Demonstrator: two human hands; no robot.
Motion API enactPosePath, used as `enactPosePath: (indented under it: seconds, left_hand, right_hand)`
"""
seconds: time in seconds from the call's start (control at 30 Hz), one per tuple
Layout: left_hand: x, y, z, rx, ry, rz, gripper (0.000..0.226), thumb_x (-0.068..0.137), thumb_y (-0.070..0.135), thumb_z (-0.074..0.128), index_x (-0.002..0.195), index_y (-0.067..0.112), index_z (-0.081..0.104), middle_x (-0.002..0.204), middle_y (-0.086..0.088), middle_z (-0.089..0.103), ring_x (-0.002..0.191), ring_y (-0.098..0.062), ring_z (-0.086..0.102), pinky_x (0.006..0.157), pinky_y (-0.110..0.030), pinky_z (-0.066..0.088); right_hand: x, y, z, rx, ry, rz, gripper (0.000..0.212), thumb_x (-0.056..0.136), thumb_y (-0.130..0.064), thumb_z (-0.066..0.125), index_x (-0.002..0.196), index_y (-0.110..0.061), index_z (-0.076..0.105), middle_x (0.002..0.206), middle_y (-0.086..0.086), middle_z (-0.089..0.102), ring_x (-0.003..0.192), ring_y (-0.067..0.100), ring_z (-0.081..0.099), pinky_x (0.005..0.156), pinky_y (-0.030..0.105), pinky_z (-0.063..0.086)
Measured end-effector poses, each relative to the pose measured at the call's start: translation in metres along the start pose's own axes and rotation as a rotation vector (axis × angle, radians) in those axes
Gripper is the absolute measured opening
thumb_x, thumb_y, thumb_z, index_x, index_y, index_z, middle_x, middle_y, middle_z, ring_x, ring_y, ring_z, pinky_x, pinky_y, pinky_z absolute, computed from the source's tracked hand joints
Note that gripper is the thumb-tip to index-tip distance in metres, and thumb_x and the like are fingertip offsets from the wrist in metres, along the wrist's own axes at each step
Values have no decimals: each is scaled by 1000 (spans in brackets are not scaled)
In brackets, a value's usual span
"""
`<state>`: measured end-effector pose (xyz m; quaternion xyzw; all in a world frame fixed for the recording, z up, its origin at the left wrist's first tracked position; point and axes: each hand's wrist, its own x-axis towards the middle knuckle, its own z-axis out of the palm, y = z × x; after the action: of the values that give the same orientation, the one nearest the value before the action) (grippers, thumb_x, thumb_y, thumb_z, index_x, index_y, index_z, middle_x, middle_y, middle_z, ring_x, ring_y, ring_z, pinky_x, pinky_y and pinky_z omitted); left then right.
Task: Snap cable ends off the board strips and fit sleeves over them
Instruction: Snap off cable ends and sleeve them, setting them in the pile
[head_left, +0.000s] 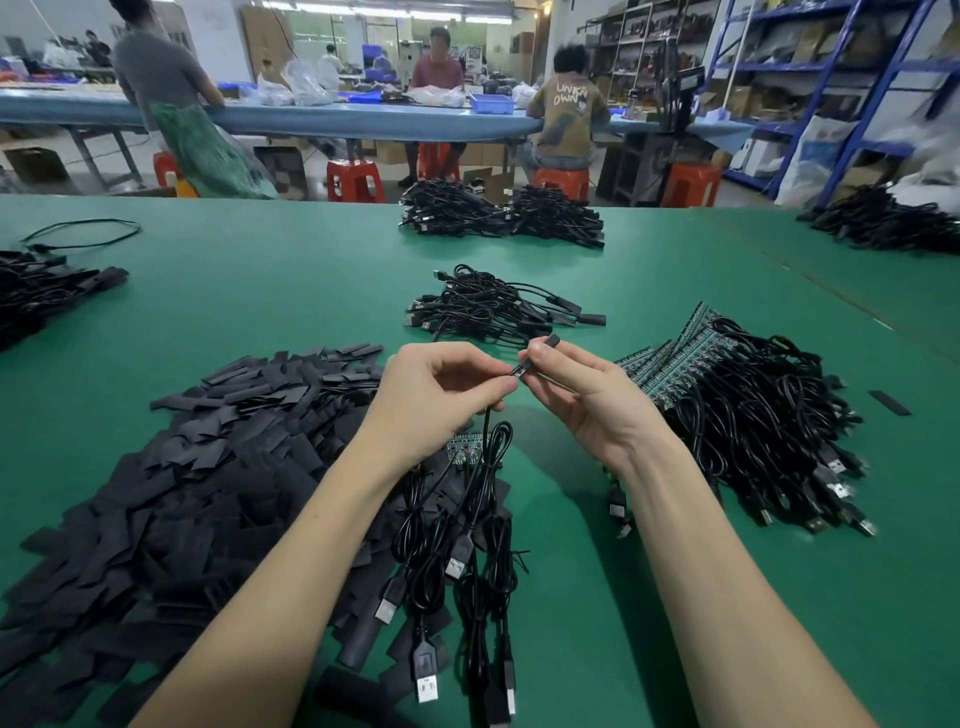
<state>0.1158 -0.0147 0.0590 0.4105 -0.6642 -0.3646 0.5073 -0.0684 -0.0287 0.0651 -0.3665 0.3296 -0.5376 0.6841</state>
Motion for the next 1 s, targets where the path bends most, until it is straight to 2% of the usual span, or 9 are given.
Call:
enactPosePath:
  seconds: [0.1,0.2,0.33,0.4,0.6,0.77,0.87,1.0]
  left_hand:
    - [-2,-1,-1,6,-1,-7,8,81,12,83,86,18,80,74,-5,77,71,-19,74,77,-43,61]
    - [-3,-1,-3,6,-12,3,8,80,12,84,85,17,80,74,-4,77,70,-17,74,75,-38,61]
    - [-3,-2,-4,-11,-14,-4,8,80,13,84,86,17,81,73,-5,76,69,-20,73,76,-51,59]
    - [-4,-2,-4,-24,-16,-7,7,81,14,84,86,18,81,73,-6,76,70,-22,72,75,-53,58]
    - [-1,-1,-3,-101,-9,33,12,79,6,84,86,9,75,77,-5,77,68,-18,74,69,-22,57]
    - [-1,0,-4,-130,-18,42,17,77,5,85,81,14,71,77,-5,76,66,-20,75,67,-21,57]
    - [0,-1,-3,-142,-15,29,16,78,6,84,82,14,71,77,-6,76,67,-20,74,67,-21,57]
    - [-1,-2,1,-176,4,-16,15,79,5,83,84,12,70,75,-8,76,69,-19,74,66,-21,56]
  right_hand:
    - [1,1,0,-1,-4,12,8,69,-13,81,77,-11,81,88,7,76,80,13,73,72,17,57]
    - [0,3,1,-23,-30,19,9,71,-13,81,79,-11,81,91,8,76,81,13,73,72,17,57]
    - [0,4,1,-26,-43,23,10,72,-12,81,81,-12,81,93,8,76,82,14,73,73,17,57]
    - [-1,4,1,-31,-56,27,10,72,-12,80,82,-13,81,93,8,76,82,13,73,73,17,57]
    - [-3,4,2,-26,-102,23,9,75,-10,78,84,-12,80,95,9,76,84,15,73,75,18,57]
    - [-3,5,2,-89,-126,26,26,75,-14,78,99,-6,72,96,9,75,83,14,72,75,19,57]
    - [-4,5,4,-136,-113,3,29,75,-17,79,101,-7,71,96,8,74,81,13,70,76,20,57]
    - [-4,7,8,-165,-50,-138,38,75,-15,80,112,-11,71,94,14,76,79,18,72,77,25,58]
